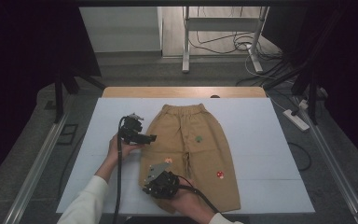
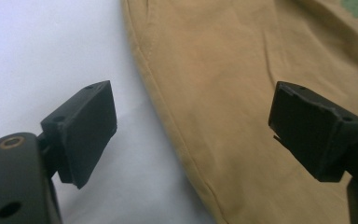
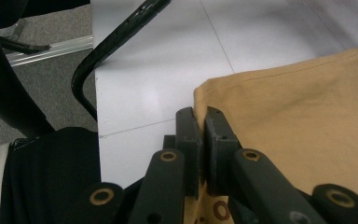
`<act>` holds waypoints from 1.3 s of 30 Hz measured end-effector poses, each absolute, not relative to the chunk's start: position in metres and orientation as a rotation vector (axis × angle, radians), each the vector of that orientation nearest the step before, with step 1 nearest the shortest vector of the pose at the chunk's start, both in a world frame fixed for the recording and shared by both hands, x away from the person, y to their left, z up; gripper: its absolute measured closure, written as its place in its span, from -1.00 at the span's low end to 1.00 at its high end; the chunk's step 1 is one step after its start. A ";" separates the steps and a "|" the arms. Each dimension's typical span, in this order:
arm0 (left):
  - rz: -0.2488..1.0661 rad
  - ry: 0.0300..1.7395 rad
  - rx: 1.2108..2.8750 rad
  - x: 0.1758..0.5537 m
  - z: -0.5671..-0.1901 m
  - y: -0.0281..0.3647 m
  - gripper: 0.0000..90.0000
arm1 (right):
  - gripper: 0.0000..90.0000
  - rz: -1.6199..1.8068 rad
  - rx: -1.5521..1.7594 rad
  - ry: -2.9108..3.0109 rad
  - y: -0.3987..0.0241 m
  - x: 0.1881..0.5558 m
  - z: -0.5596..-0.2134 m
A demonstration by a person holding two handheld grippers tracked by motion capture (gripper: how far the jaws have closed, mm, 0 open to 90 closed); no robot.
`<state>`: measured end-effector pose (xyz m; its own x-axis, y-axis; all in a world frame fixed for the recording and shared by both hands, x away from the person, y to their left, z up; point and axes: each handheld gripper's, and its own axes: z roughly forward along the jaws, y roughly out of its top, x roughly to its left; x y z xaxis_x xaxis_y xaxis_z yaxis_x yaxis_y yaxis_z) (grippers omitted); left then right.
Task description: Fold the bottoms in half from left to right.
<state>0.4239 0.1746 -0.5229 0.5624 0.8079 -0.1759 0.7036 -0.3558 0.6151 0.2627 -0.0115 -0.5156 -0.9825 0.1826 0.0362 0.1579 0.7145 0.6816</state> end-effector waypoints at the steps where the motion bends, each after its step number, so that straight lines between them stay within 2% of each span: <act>1: 0.205 1.207 2.146 0.426 -0.524 0.174 -0.66 | 0.89 1.137 0.285 2.878 -0.012 0.263 -0.516; 8: 0.176 1.217 2.154 0.443 -0.532 0.168 -0.65 | 0.89 1.151 0.284 2.880 -0.012 0.264 -0.516; 17: 0.176 1.233 2.140 0.451 -0.535 0.164 -0.51 | 0.89 1.135 0.281 2.876 -0.014 0.263 -0.514; 22: 0.087 1.184 2.127 0.448 -0.534 0.169 0.08 | 0.89 1.120 0.276 2.879 -0.013 0.263 -0.515; 27: -0.008 1.166 2.113 0.447 -0.537 0.170 0.80 | 0.89 1.125 0.281 2.882 -0.014 0.264 -0.516; 31: -0.045 1.142 2.085 0.445 -0.534 0.170 0.88 | 0.89 1.127 0.288 2.883 -0.016 0.264 -0.516; 39: -0.004 1.092 2.064 0.436 -0.517 0.170 0.88 | 0.89 1.133 0.300 2.884 -0.021 0.264 -0.513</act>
